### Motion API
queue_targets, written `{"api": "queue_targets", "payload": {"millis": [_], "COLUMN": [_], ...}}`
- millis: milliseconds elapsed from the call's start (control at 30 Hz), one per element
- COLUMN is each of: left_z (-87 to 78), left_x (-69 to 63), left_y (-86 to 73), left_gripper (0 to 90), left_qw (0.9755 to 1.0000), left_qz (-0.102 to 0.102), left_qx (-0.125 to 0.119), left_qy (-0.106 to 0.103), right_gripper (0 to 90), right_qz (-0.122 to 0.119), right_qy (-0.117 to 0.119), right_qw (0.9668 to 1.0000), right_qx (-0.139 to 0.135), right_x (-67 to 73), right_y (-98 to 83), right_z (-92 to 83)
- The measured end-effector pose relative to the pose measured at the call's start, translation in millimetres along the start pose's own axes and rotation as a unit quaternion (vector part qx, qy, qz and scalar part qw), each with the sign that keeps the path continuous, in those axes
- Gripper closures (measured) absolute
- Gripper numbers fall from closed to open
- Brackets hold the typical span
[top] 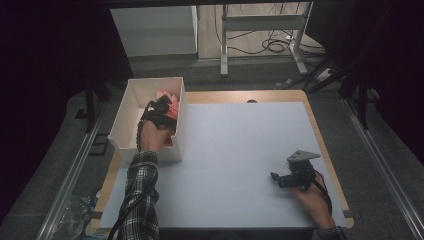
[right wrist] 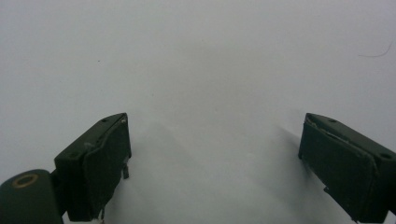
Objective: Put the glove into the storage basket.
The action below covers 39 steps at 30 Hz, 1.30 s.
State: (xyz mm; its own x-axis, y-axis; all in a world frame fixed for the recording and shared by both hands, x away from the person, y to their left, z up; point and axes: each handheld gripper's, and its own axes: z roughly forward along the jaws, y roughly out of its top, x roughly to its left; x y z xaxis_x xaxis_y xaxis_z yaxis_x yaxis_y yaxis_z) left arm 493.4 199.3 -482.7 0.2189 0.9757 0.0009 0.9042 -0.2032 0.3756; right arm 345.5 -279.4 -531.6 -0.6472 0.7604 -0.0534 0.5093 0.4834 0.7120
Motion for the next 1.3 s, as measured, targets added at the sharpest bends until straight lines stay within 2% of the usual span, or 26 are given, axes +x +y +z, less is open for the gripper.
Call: {"api": "queue_targets", "payload": {"millis": [100,233,333,633,833,900,1100,1200,1300], "left_z": [-2.9,-7.3,-12.4,-25.8,-34.1,-38.1,-53.0,-63.0,-67.3], "left_x": [2.6,3.4,5.4,4.8,3.2,3.6,5.4,7.4,8.4], "left_y": [-1.2,-2.0,-4.0,-9.7,-13.9,-15.4,-20.2,-25.8,-28.9], "left_gripper": [14.0,9.5,6.4,5.6,4.7,4.5,3.8,3.7,3.7], "left_qw": [0.9998,0.9999,0.9997,0.9989,0.9981,0.9973,0.9955,0.9936,0.9925], "left_qz": [-0.003,-0.004,-0.007,-0.001,0.011,0.012,0.018,0.017,0.018], "left_qx": [-0.004,-0.008,-0.014,-0.04,-0.058,-0.069,-0.091,-0.11,-0.118], "left_qy": [-0.017,-0.013,-0.018,-0.023,-0.016,-0.022,-0.021,-0.021,-0.023], "right_gripper": [9.4,9.4,9.4,9.5,9.5,9.5,9.5,9.5,9.5], "right_qz": [0.0,0.0,0.0,0.0,0.0,0.0,0.0,0.0,0.0], "right_qy": [0.0,0.0,0.0,0.0,0.0,0.0,0.0,0.0,0.0], "right_qw": [1.0,1.0,1.0,1.0,1.0,1.0,1.0,1.0,1.0], "right_qx": [0.0,0.0,0.0,0.0,0.0,0.0,0.0,0.0,0.0], "right_x": [0.0,0.0,0.0,0.0,0.0,0.1,0.2,0.2,0.2], "right_y": [0.0,0.0,0.0,0.0,0.0,0.0,0.0,0.0,0.0], "right_z": [0.0,0.0,0.0,0.0,0.0,0.0,-0.1,-0.1,0.0]}}
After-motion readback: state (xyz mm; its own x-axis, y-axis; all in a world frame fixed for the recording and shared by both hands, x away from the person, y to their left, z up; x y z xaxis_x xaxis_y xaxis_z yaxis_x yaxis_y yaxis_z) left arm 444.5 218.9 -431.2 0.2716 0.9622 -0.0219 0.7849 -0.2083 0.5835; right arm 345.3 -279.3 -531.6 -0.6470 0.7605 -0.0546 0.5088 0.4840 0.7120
